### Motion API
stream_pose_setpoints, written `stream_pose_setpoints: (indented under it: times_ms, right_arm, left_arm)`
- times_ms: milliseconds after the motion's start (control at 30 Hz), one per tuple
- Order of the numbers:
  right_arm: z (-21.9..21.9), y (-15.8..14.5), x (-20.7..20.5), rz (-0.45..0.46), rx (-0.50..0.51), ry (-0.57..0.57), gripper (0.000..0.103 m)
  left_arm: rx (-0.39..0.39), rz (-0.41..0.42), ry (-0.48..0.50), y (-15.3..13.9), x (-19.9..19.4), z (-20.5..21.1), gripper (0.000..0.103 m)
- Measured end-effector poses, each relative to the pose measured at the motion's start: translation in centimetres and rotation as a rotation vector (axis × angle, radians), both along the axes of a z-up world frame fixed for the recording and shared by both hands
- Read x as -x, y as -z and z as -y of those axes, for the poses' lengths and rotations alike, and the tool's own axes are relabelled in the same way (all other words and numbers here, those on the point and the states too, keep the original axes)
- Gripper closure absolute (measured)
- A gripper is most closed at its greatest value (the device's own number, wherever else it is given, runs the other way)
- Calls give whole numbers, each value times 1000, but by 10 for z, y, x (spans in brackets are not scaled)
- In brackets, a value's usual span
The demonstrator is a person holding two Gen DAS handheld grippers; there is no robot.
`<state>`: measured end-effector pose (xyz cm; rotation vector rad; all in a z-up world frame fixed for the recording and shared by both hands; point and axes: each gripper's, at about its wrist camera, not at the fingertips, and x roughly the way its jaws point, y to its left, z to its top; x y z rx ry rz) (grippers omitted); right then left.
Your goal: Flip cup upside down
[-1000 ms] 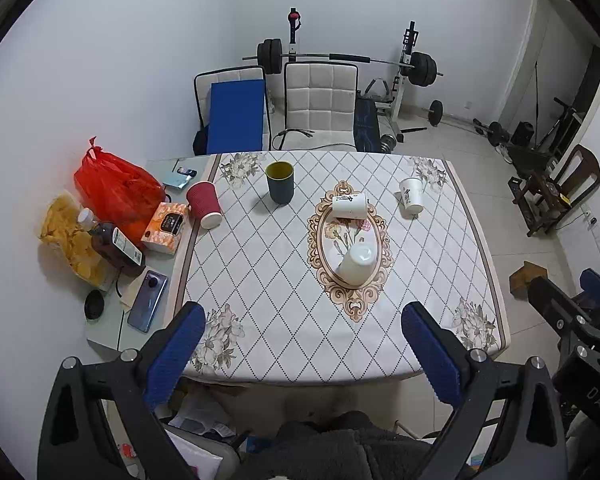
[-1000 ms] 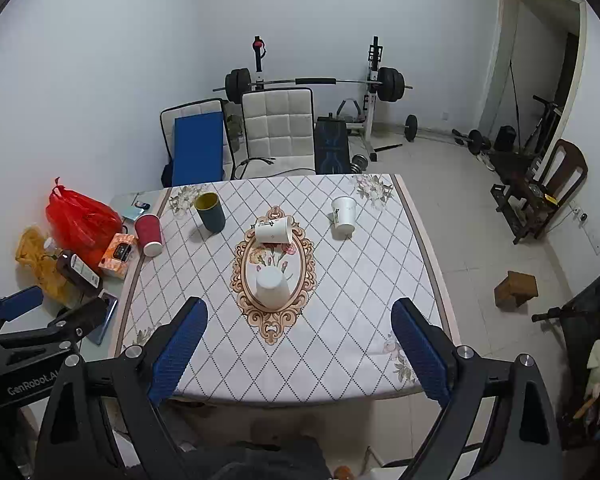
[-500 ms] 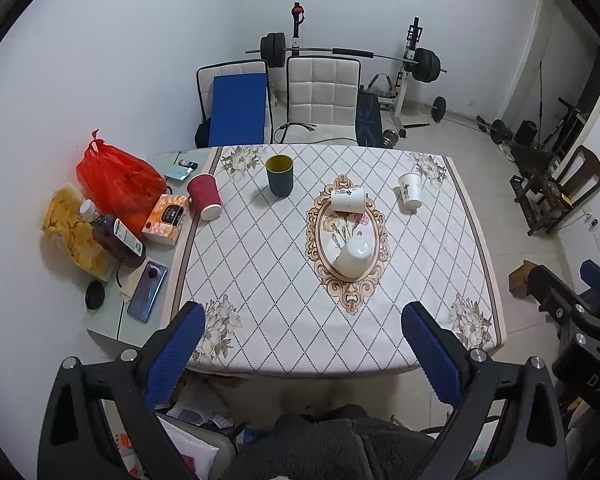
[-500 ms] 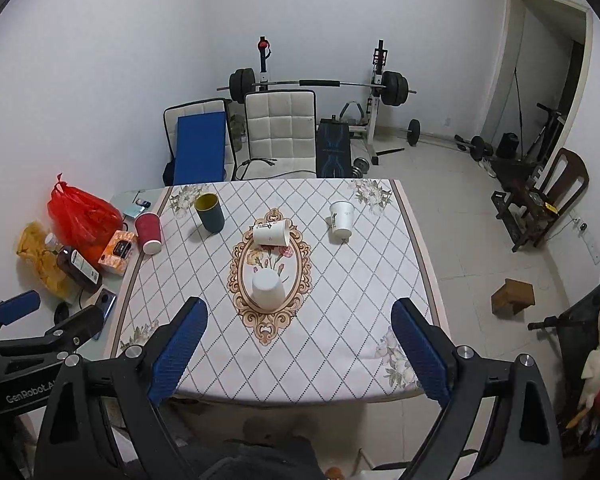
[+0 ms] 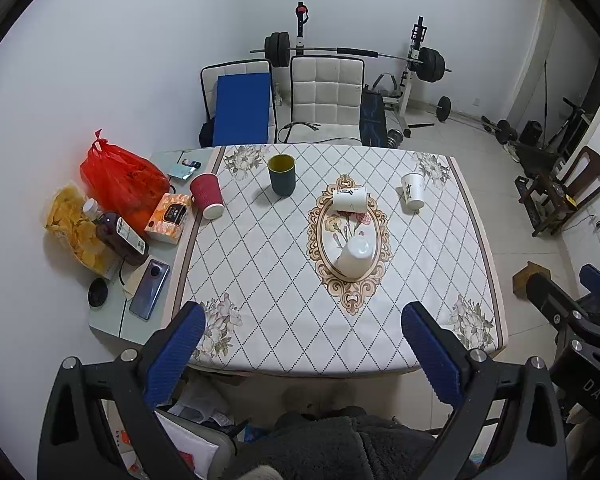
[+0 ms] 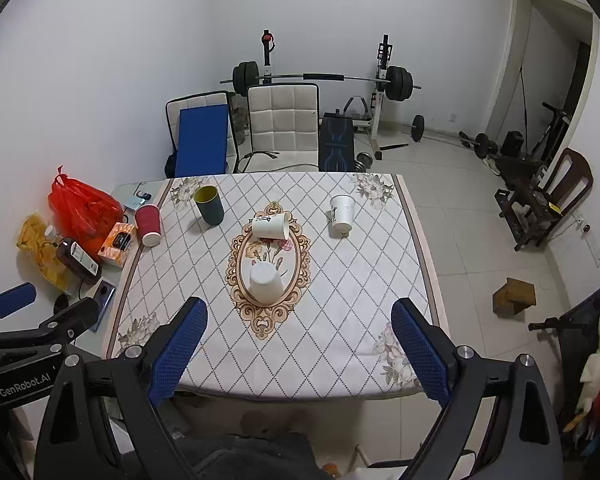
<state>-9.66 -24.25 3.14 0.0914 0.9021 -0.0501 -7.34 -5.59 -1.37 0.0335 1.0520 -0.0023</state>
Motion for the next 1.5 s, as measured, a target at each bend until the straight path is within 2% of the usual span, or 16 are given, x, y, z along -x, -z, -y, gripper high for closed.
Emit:
stream_pose_setpoints:
  times_ms: [933, 1500]
  right_arm:
    - [-1, 14, -3, -17, -11, -28, 6]
    - [-3, 19, -3, -25, -18, -32, 6]
  left_arm:
    - [-4, -11, -60, 4, -8, -5, 2]
    - [-5, -15, -62, 5, -8, -8, 2]
